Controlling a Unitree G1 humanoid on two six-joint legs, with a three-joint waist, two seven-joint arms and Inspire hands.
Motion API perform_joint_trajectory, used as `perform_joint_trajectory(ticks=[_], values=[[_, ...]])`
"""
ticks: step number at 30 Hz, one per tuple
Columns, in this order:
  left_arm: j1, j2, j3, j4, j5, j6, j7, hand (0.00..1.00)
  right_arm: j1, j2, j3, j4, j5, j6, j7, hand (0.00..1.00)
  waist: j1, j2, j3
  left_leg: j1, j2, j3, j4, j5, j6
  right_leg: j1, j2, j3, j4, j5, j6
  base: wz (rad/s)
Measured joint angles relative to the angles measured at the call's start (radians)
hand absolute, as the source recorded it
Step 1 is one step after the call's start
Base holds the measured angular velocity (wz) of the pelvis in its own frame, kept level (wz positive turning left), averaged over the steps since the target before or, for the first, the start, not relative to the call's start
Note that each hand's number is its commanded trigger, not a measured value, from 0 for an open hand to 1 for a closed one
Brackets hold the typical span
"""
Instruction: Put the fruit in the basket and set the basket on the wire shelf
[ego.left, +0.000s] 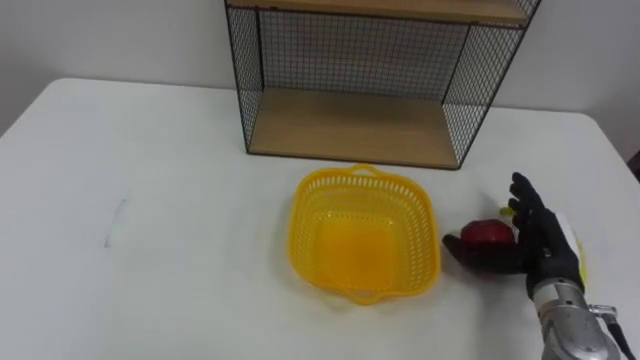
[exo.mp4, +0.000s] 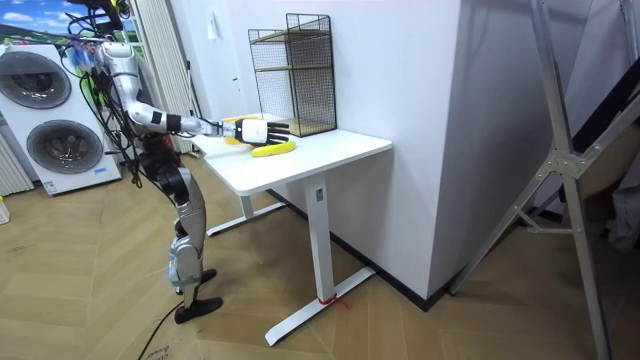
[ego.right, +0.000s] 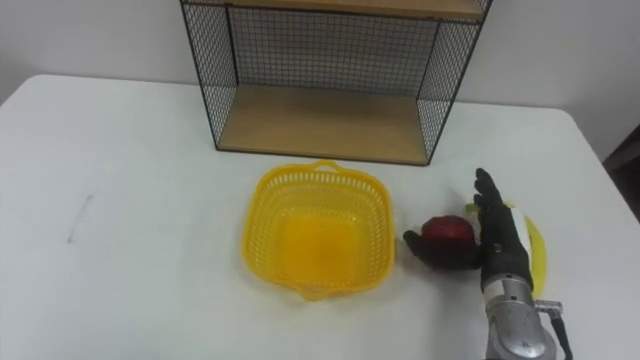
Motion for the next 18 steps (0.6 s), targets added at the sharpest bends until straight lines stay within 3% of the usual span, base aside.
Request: perform_joint_trajectory(ticks=[14,15,16,17,18], values=[[0.003,0.0,0.0,0.002,0.0,0.018,-0.001,0.0,0.012,0.017,-0.003,0.035,-0.214,-0.014,0.031,0.0,-0.001,0.002,-0.0028,0.001,0.0,0.001,0.001,0.0,0.0,0.009,0.0,0.002,0.002,0.0,0.0,0.0],[0.001,0.0,0.0,0.001,0.0,0.018,-0.001,0.0,0.012,0.018,-0.003,0.042,-0.229,-0.019,0.031,0.15,-0.002,0.002,-0.0027,0.006,0.0,0.0,0.001,0.0,0.0,0.015,0.0,0.002,0.001,0.0,0.0,0.0],[0.001,0.0,0.0,0.001,0.001,0.018,0.001,0.0,0.012,0.019,-0.003,0.051,-0.239,-0.023,0.031,0.65,-0.003,0.002,-0.003,0.012,0.001,0.0,0.0,0.0,0.0,0.019,0.0,0.002,0.001,0.0,0.0,0.0],[-0.001,0.0,0.0,0.001,0.001,0.018,0.002,0.0,0.011,0.02,-0.002,0.057,-0.242,-0.026,0.031,1.0,-0.003,0.002,-0.003,0.013,0.001,0.0,0.0,0.0,0.0,0.02,0.0,0.002,0.0,0.0,0.0,0.0],[-0.006,0.0,0.0,0.001,0.001,0.018,0.005,0.0,0.01,0.021,-0.002,0.067,-0.255,-0.036,0.03,1.0,-0.001,0.002,-0.0029,0.013,0.001,0.0,0.0,0.0,0.0,0.02,0.0,0.003,0.0,0.0,0.0,0.0]])
